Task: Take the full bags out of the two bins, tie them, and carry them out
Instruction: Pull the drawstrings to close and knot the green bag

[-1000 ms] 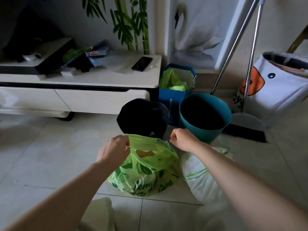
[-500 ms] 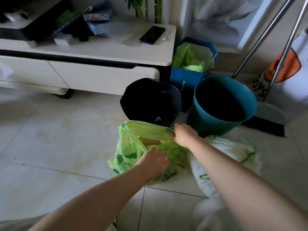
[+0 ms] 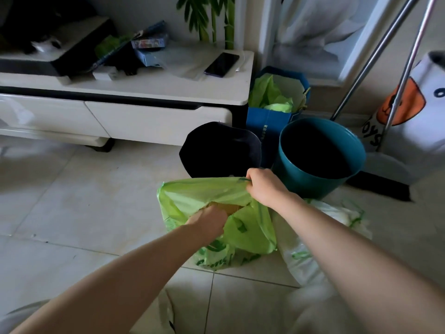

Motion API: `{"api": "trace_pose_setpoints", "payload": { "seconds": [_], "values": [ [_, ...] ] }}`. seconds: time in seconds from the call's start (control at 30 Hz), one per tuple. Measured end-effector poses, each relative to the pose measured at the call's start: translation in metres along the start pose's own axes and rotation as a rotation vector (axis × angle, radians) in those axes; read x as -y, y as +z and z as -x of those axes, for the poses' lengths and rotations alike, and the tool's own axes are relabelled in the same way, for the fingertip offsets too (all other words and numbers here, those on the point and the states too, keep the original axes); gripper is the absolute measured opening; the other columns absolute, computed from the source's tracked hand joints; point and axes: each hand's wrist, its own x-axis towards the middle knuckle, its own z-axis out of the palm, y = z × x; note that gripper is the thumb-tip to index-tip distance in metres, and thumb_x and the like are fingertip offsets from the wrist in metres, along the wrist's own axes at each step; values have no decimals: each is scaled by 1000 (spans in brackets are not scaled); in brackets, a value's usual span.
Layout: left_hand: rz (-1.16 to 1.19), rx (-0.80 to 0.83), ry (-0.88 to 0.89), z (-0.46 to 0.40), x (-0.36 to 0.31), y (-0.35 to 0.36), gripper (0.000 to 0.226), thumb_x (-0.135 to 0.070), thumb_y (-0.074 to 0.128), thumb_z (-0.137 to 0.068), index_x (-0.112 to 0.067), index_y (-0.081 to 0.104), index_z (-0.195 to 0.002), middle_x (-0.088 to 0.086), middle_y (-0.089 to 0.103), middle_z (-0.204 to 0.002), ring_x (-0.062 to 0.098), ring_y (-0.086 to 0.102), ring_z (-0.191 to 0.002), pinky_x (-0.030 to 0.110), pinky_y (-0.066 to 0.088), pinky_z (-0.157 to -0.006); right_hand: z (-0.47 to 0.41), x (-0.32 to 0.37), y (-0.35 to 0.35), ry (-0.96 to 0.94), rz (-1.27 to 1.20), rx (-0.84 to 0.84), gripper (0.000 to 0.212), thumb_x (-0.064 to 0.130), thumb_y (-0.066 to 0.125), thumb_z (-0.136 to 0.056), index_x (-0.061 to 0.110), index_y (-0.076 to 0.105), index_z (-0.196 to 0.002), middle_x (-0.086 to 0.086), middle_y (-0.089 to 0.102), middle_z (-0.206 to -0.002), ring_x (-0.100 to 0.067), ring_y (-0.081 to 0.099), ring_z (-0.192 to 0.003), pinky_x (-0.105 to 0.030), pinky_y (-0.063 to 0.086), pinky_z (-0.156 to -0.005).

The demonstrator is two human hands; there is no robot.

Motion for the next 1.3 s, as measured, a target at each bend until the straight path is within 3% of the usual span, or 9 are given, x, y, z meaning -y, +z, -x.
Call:
{"api": "trace_pose_setpoints", "payload": {
  "seconds": [0.13, 0.33, 0.5, 0.7, 0.87, 0.97, 1.13, 1.23, 1.3],
  "values": [
    [109, -29, 15, 25, 1, -23, 20, -29, 71, -82, -12, 69, -91, 4, 66, -88, 16, 57, -74, 24, 43, -64, 17, 19, -22, -37, -23, -98, 19, 7, 48, -87, 6, 65, -94, -14, 66, -82, -30, 62, -67, -38, 54, -63],
    [80, 20, 63, 65, 10, -49, 32, -28, 80, -72, -12, 73, -99, 4, 65, -80, 15, 57, -71, 25, 48, -65, 48, 34, -45, -85, -84, -212, 20, 9, 49, -91, 6, 66, -101, -14, 68, -84, -23, 56, -60, -32, 46, -56],
    [6, -15, 31, 91, 28, -51, 24, -15, 66, -83, -13, 70, -107, 1, 65, -106, 19, 62, -96, 29, 51, -82, 68, 40, -59, -89, -254, -237, 14, 20, 53, -91, 17, 67, -89, 0, 72, -72, -17, 68, -62, -39, 59, -61],
    [189, -211, 8, 105, 35, -63, 15, -21, 69, -83, -21, 74, -97, -17, 54, -82, 4, 52, -76, 4, 31, -58, 84, 40, -73, -85, -303, -242, 13, 19, 53, -92, 15, 66, -89, 4, 72, -74, -12, 68, -68, -35, 59, -66],
    [306, -264, -8, 105, 39, -81, 10, -17, 73, -77, -22, 78, -84, -23, 60, -61, -8, 59, -64, 15, 48, -68, 83, 38, -79, -82, -260, -226, 14, 20, 53, -92, 15, 67, -89, 4, 72, -76, -10, 68, -70, -35, 59, -69],
    [318, -293, 8, 108, 40, -91, 12, -15, 72, -75, -26, 77, -76, -25, 64, -54, -4, 65, -69, 21, 54, -67, 82, 40, -86, -98, -286, -280, 14, 18, 55, -92, 14, 67, -91, 0, 72, -80, -14, 68, -73, -37, 58, -72],
    [356, -482, 51, 117, 35, -110, 16, -14, 73, -77, -29, 73, -72, -32, 63, -56, -10, 61, -64, 9, 44, -61, 84, 45, -98, -160, -306, -387, 13, 19, 55, -91, 14, 67, -89, -1, 71, -77, -17, 66, -70, -41, 56, -70],
    [553, -796, 76, 128, 22, -124, 21, -17, 72, -78, -37, 70, -72, -19, 69, -66, 1, 61, -56, 16, 47, -62, 91, 56, -114, -233, -380, -628, 13, 19, 56, -91, 12, 67, -91, 0, 71, -79, -15, 64, -70, -36, 54, -68],
    [728, -964, 71, 133, 13, -132, 16, -13, 70, -80, -28, 73, -78, -11, 71, -64, 4, 64, -57, 13, 48, -65, 97, 65, -125, -301, -441, -765, 11, 18, 57, -90, 12, 67, -91, 0, 70, -79, -13, 64, -71, -27, 52, -67]
  ]
}}
